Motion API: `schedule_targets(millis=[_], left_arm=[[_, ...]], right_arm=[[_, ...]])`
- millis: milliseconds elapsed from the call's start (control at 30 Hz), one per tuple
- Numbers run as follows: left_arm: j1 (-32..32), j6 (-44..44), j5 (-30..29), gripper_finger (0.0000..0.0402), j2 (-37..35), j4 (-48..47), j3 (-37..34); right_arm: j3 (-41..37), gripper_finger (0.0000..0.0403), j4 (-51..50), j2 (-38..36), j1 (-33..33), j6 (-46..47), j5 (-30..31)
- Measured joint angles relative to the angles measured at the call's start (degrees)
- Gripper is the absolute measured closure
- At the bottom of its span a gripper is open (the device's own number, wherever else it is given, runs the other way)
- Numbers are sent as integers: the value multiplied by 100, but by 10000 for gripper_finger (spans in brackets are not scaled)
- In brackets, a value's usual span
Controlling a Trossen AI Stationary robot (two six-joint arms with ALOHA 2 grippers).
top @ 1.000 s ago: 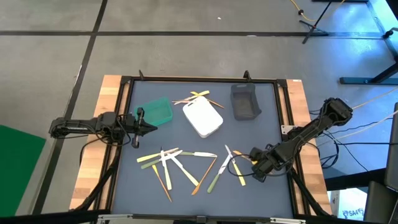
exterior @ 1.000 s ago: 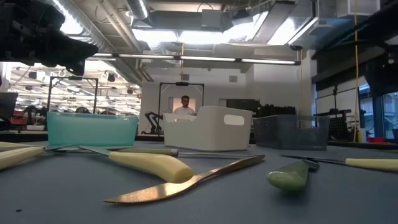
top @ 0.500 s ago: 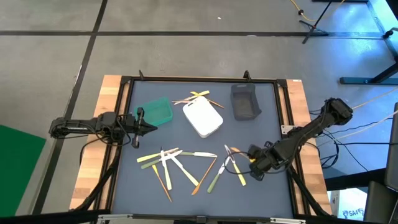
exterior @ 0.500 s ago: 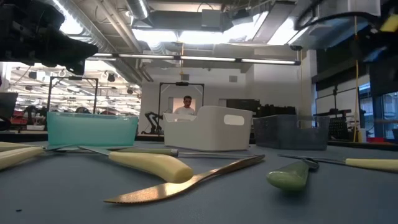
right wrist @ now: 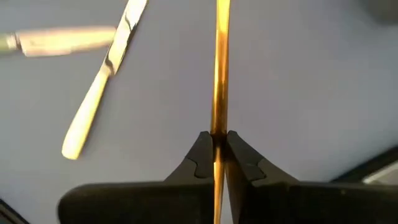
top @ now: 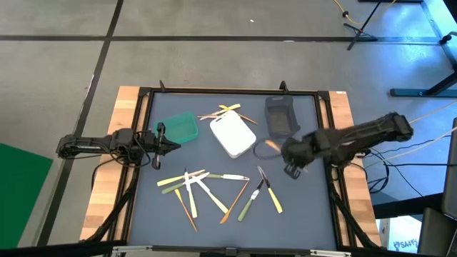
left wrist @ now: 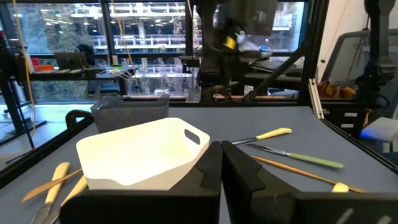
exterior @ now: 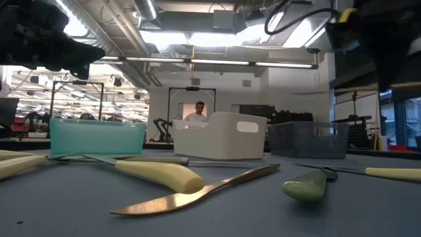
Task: Sort silverware by color (type)
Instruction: Put the right gold table knife into the black bin
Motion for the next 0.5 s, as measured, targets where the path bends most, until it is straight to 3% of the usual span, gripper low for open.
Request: schedule_targets(millis=[233,500], left_arm=[[-2,0,0,401,1,0,0],[0,0,-2,401,2,0,0]], right_arm=[[104,401,-468,-589,-1905,-626,-151],[104,400,-475,-153,-3858,-2065,-758]])
